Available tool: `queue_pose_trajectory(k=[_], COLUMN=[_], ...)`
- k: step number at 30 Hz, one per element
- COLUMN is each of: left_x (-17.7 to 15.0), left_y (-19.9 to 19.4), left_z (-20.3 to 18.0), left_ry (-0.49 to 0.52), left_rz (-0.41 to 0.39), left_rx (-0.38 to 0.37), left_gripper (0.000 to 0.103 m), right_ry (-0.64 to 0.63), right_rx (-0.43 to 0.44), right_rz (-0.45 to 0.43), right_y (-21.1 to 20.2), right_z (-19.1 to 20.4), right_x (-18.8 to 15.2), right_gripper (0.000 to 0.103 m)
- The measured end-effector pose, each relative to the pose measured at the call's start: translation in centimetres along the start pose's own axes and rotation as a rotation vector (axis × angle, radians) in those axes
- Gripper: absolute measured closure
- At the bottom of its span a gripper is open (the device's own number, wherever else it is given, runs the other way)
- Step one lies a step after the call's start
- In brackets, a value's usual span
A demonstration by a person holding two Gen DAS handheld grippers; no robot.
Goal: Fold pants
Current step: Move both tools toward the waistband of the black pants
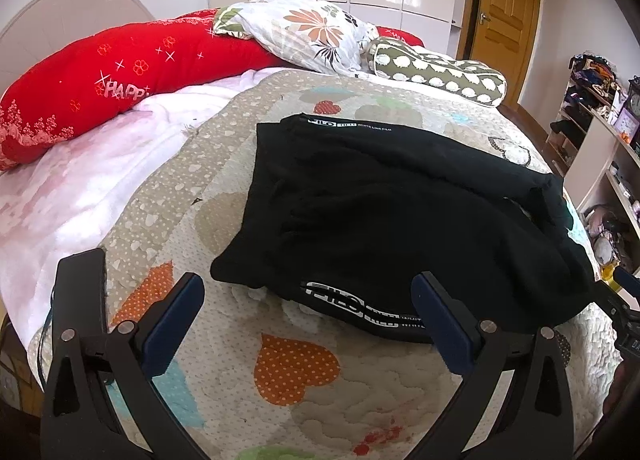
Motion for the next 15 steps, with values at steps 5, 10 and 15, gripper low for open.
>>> queue_pose_trajectory(k=[5, 10, 15], left_x=[-0.1, -0.2, -0.7], left_y=[0.3, 0.6, 1.3], left_z=[-0.1, -0.1, 0.0], left_ry=[-0.001, -0.003, -0.011], left_rz=[0.008, 0.017, 0.039], left_rx=[0.003, 0.003, 0.001], left_gripper=[0.000, 0.000, 0.000], right_ry=[-0.002, 0.003, 0.011], right_rx=[-0.005, -0.001, -0.005], right_rz=[0.009, 0.016, 0.021], right_y=[0.3, 0.6, 1.1], right_z=[-0.2, -0.3, -0.7], right_x=[-0.2, -0.5, -0.7], right_gripper=[0.000, 0.000, 0.000])
Point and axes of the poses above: each gripper's, at about its wrist camera, not at the fingertips, and y roughly the way its jaws point, z to its left, x to its top, the point moved 5 cm from there along y, roughly the way its jaws point, and after that the axes turned 12 degrees about x, right-handed, at the moved point
